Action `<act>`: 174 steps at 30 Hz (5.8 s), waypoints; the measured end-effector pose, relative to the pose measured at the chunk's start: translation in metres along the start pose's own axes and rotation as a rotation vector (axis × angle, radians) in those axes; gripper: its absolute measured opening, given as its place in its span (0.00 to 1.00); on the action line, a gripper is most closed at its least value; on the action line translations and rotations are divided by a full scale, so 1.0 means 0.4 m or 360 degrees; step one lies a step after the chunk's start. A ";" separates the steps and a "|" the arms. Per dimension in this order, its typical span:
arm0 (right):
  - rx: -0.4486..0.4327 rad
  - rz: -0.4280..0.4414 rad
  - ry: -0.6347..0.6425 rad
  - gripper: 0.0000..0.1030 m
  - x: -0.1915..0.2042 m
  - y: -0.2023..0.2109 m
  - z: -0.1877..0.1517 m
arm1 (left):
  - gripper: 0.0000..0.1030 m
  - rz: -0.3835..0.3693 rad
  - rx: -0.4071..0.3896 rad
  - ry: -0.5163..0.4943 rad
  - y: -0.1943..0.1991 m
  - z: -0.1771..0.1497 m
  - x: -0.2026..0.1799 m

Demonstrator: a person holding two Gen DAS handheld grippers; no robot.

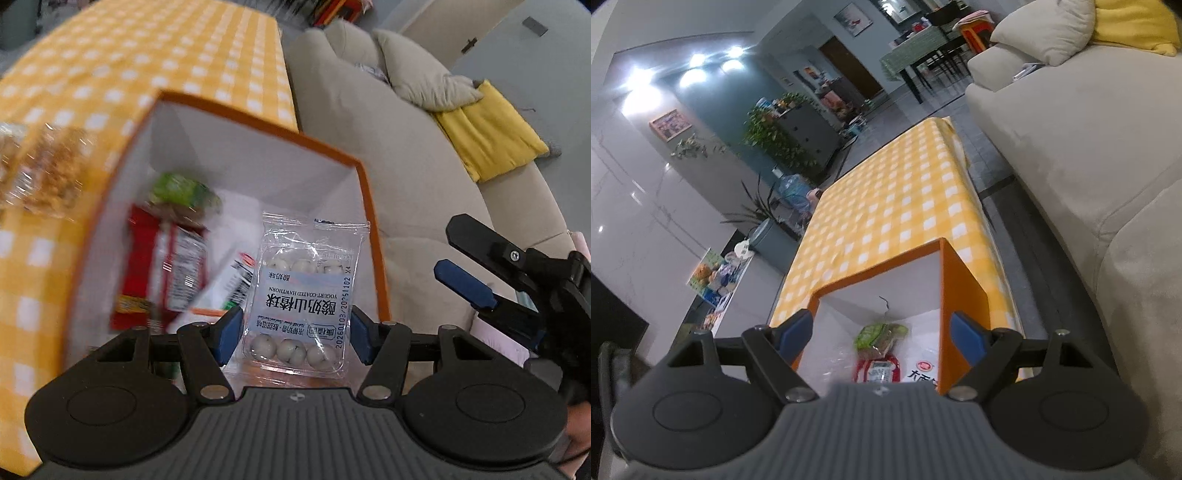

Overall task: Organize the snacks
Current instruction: 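Lower the green packet into the box and open the right tool while the left carries the yogurt-ball packet, then lower the yogurt-ball packet into the box and open the left tool, then move both tools back over the last two packets on the table, then grasp the clear crispy-snack packet with the right tool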

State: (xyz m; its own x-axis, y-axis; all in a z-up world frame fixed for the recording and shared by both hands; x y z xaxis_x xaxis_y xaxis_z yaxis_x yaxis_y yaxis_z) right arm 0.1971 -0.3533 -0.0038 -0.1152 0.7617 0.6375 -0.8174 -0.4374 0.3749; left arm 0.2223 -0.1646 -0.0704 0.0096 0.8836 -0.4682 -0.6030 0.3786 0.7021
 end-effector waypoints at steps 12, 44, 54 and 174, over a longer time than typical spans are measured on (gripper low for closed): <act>0.0035 -0.0035 -0.0176 0.81 -0.082 -0.021 0.006 | 0.67 0.0161 0.0104 0.0018 -0.156 -0.033 -0.033; 0.0169 -0.0046 -0.0104 0.81 -0.042 -0.085 -0.020 | 0.78 0.0302 -0.0077 -0.0154 -0.011 0.009 -0.015; 0.0220 -0.0099 0.0085 0.81 0.029 -0.055 -0.039 | 0.78 0.0363 -0.0259 -0.0119 0.173 0.079 0.055; -0.0110 -0.0498 0.0858 0.75 0.425 -0.734 -0.600 | 0.98 0.0534 -0.0397 -0.0188 0.044 0.269 0.786</act>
State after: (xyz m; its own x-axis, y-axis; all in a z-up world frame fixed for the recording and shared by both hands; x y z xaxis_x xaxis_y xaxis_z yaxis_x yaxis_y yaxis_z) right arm 0.2821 0.0193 -0.1671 -0.1182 0.9906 0.0689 -0.8910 -0.1364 0.4330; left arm 0.3006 0.1496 -0.1473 -0.1374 0.9773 -0.1615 -0.7624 -0.0003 0.6472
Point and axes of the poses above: each gripper's, at about its wrist camera, not at the fingertips, and y roughly against the way its jaws point, x to its left, z to its top, the point moved 6 cm from there along -y, roughly the way its jaws point, and after that the axes turned 12 degrees about -x, right-handed, at the moved point
